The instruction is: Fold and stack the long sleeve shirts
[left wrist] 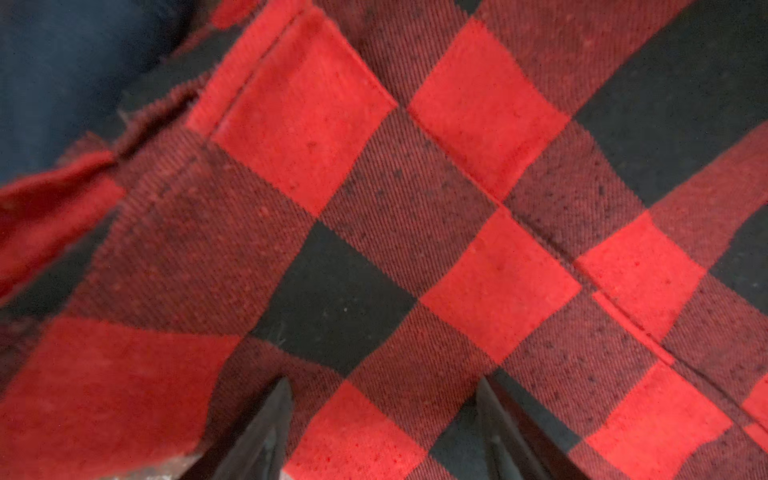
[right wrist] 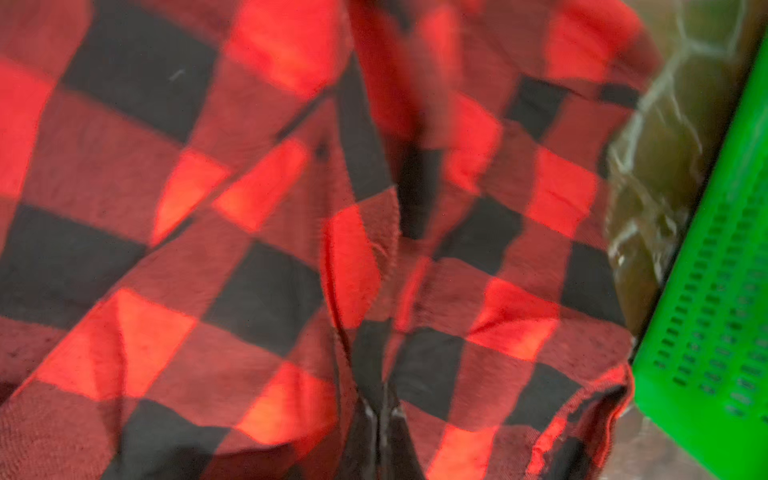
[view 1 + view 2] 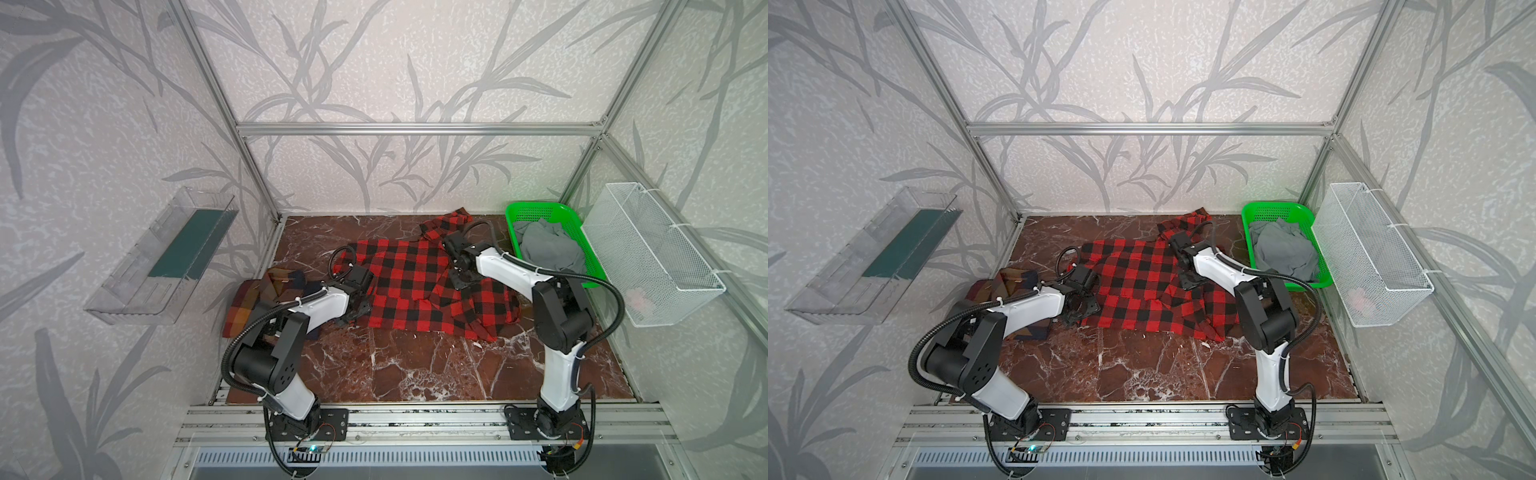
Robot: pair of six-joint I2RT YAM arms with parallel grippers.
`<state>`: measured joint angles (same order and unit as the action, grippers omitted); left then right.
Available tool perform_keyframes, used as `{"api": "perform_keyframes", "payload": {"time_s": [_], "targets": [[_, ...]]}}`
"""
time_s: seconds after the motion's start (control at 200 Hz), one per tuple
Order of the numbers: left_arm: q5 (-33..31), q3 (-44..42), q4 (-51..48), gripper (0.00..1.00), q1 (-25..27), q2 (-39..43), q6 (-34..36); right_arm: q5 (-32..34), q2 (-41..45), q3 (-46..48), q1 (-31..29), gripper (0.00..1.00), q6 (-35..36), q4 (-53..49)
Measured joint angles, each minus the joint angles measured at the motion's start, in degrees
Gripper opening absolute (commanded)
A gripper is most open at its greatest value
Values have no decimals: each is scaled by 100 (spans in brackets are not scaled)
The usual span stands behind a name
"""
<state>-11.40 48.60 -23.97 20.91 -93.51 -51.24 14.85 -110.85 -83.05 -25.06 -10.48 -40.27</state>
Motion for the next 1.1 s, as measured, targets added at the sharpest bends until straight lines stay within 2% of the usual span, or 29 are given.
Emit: {"api": "perform_keyframes", "payload": {"time_s": [0.16, 0.22, 0.335, 0.465, 0.575, 0.685, 0.845, 0.945, 1.1], "targets": [[-61, 0, 2, 72, -2, -13, 0, -868, 442, 721, 940, 0, -664, 518], [-68, -2, 4, 72, -2, -13, 0, -1078, 461, 940, 1126, 1, -859, 629], [-70, -2, 2, 72, -2, -13, 0, -1386, 459, 1309, 1338, 14, -1167, 761], [-92, -9, 2, 73, -4, -13, 2, -1403, 459, 1333, 1351, 23, -1292, 769], [-98, -11, 4, 72, -4, -13, 2, -1174, 459, 1200, 1202, 33, -1191, 625], [-98, -11, 4, 73, -7, -13, 2, -828, 461, 778, 778, 39, -946, 529], [-101, -11, 4, 72, -7, -17, 0, -120, 334, 20, 7, 43, -144, 629], [-101, -9, 0, 72, -7, -17, 2, 330, -151, -793, -413, 44, 304, 758], [-103, -4, -13, 72, -7, -17, 2, 754, -857, -1377, -551, 44, 870, 1069]]}}
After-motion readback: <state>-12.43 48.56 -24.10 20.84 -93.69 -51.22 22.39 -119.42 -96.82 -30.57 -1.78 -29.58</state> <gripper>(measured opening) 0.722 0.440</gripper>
